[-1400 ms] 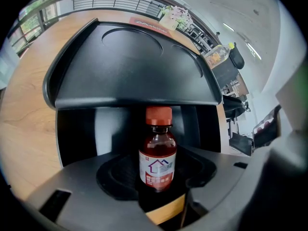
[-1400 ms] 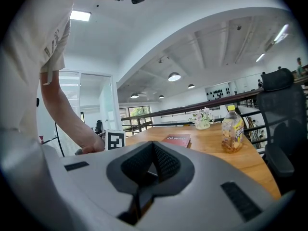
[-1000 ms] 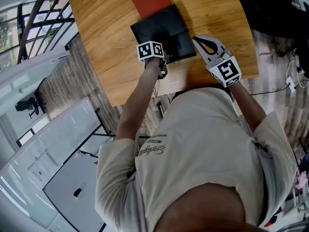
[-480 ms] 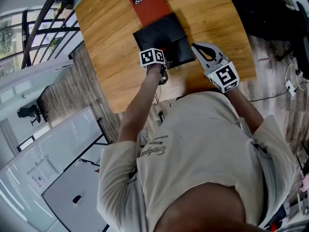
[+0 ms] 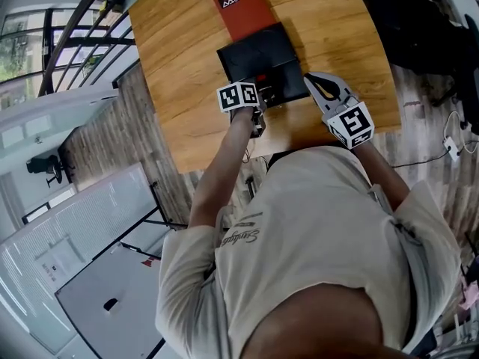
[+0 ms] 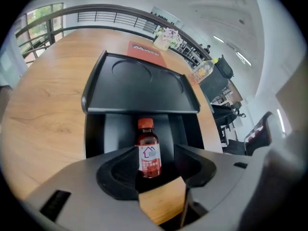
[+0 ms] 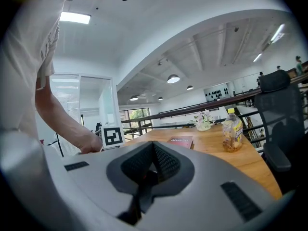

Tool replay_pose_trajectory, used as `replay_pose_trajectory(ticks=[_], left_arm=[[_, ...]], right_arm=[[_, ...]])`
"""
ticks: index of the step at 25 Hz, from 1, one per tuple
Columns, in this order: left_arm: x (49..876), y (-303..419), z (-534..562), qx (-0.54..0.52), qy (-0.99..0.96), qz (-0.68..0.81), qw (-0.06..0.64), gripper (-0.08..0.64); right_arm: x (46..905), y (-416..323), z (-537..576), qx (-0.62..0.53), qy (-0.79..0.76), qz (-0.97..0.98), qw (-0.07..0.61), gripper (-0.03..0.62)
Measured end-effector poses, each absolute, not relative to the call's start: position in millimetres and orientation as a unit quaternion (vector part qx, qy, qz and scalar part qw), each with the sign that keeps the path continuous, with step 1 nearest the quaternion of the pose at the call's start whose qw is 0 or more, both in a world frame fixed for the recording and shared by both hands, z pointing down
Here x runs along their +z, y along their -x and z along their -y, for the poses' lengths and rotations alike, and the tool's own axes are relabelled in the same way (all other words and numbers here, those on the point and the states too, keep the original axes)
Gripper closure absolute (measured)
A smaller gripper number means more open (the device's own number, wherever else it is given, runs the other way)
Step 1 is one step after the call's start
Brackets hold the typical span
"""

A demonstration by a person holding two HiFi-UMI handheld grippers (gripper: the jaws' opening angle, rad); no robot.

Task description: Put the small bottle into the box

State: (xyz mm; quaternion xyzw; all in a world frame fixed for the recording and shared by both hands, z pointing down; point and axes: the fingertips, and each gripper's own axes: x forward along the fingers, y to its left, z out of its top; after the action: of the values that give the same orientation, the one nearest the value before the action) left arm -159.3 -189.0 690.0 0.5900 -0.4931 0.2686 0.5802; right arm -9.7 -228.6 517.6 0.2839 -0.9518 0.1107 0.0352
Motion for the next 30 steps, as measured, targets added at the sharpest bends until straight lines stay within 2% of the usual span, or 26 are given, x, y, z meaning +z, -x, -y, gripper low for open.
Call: replay_pose_trajectory(ticks=[12, 14, 16, 22, 25, 30], left_arm=[[585.8, 172.3, 198.8, 0.112, -0.671, 0.541, 0.494, 0.348], [572.0, 175.4, 200.2, 0.092, -0.681, 0.552, 0.471, 0.373], [561.2, 181.0, 197.6, 0.082, -0.688, 0.568, 0.445, 0.43], [536.8, 186.5, 193.0, 0.092, -0.713, 0.583, 0.377, 0.499], [521.5, 181.3, 192.2, 0.086, -0.734, 0.576, 0.35, 0.514], [494.7, 173.0, 193.8, 0.064, -0.758, 0.566, 0.317, 0.516]], right_arm=[[504.5, 29.1, 211.7, 0.094, -0.261, 0.958, 0.066, 0.597], [501.4, 31.7, 207.0, 0.087, -0.254, 0.96, 0.076, 0.597], [497.4, 36.1, 200.2, 0.08, -0.24, 0.964, 0.084, 0.597], [491.6, 46.0, 194.9, 0.105, -0.222, 0.965, 0.096, 0.598], [491.0, 49.1, 192.6, 0.124, -0.209, 0.965, 0.099, 0.597], [476.0, 52.1, 197.4, 0.08, -0.209, 0.968, 0.111, 0.597]])
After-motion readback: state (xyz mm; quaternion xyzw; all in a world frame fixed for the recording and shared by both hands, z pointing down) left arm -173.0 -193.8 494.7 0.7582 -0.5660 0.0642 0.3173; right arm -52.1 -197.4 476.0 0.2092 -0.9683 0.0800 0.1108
